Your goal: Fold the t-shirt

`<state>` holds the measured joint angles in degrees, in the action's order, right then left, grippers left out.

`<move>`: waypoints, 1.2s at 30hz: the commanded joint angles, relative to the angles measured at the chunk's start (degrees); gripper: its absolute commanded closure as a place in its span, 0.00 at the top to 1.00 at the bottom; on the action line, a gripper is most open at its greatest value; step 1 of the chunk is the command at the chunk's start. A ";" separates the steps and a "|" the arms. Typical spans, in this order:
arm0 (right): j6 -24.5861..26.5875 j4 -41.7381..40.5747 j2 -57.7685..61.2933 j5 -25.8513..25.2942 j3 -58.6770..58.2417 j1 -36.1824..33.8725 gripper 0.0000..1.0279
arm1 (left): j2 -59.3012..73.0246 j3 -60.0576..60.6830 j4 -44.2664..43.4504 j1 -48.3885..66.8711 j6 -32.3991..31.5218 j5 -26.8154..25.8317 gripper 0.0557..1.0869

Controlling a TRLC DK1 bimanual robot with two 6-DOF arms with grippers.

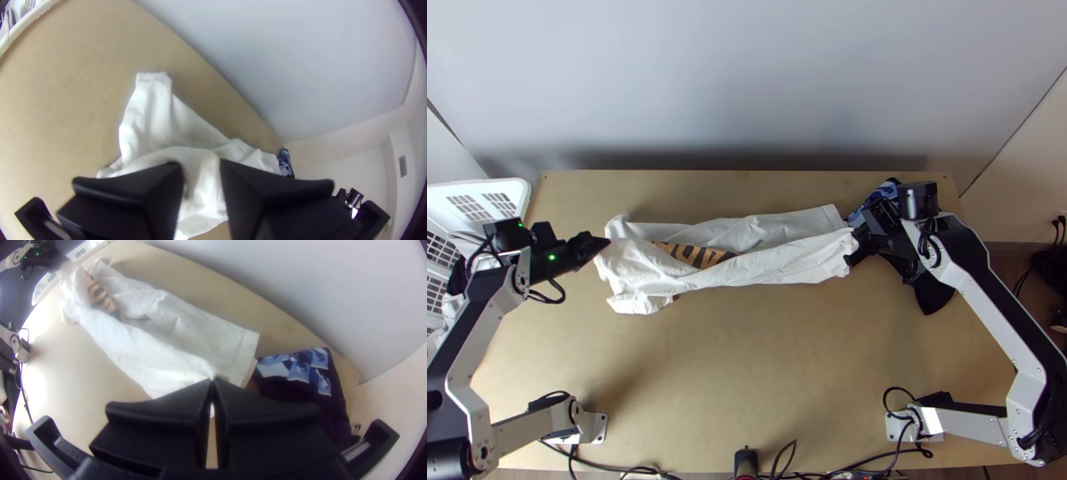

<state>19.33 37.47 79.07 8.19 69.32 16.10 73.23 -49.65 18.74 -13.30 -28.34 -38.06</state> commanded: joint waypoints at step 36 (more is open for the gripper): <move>-0.52 0.50 -1.64 -0.10 -4.02 0.43 0.03 | -10.39 21.08 -6.26 1.96 13.31 10.03 0.95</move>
<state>18.90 37.95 77.58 8.08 66.17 16.36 61.45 -31.53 22.83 -14.83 -10.66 -28.05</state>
